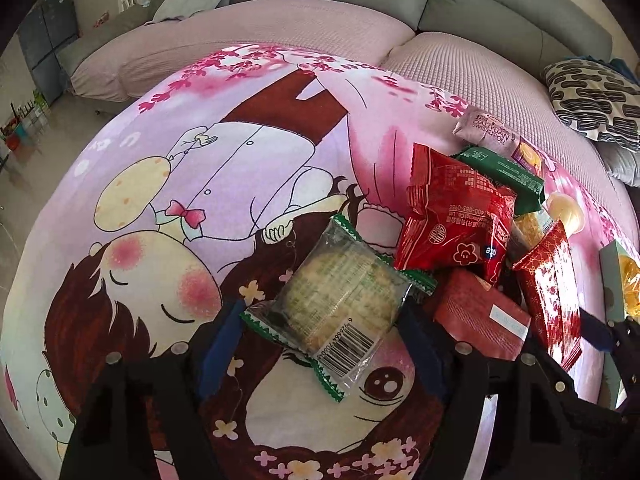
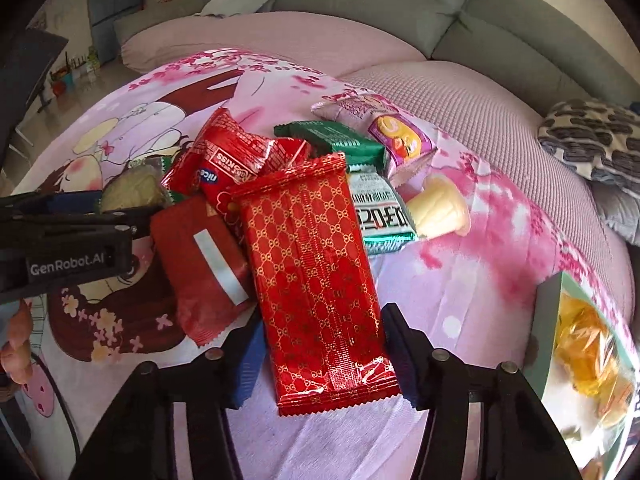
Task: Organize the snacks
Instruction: 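Carry the red wrapper with the right gripper while the left carries the cookie packet toward the tray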
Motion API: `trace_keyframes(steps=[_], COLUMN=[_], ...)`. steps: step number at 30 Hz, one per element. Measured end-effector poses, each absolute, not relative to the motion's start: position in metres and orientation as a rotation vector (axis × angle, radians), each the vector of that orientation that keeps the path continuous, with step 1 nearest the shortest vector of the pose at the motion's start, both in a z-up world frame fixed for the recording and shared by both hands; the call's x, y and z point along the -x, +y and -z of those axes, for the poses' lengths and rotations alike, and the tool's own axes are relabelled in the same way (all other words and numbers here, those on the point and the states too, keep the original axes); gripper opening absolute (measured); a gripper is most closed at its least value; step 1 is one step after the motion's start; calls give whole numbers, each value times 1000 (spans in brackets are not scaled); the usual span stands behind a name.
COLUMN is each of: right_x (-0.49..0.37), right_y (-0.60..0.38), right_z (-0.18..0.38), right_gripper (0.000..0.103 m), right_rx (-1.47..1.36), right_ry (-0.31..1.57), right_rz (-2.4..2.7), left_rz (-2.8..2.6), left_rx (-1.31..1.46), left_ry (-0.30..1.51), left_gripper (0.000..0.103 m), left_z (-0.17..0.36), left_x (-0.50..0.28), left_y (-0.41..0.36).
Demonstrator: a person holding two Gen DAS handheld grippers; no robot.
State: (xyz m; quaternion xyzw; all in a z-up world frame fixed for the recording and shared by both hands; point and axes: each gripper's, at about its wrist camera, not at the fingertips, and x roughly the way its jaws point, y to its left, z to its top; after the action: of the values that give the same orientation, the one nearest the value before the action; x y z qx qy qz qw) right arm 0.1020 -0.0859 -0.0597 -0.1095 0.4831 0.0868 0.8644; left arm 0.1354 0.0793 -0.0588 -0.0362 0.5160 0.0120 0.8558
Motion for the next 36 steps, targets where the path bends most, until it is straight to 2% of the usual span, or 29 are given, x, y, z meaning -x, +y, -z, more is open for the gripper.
trace_keyframes(steps=[6, 13, 17, 36], right_x=[-77, -56, -42, -14], right_y=[-97, -104, -111, -137], right_z=[59, 55, 56, 34], right_gripper=[54, 49, 48, 48], right_rx=[92, 28, -29, -146], right_ry=[1007, 1013, 1015, 929], right_rz=[-128, -65, -39, -19], left_rz=[-15, 10, 16, 6], left_rx=[64, 29, 34, 34], left_ry=[1081, 1070, 1071, 966], left_gripper=[74, 59, 55, 54], left_z=[58, 55, 54, 12], left_x=[-133, -126, -123, -103], left_y=[76, 65, 62, 50])
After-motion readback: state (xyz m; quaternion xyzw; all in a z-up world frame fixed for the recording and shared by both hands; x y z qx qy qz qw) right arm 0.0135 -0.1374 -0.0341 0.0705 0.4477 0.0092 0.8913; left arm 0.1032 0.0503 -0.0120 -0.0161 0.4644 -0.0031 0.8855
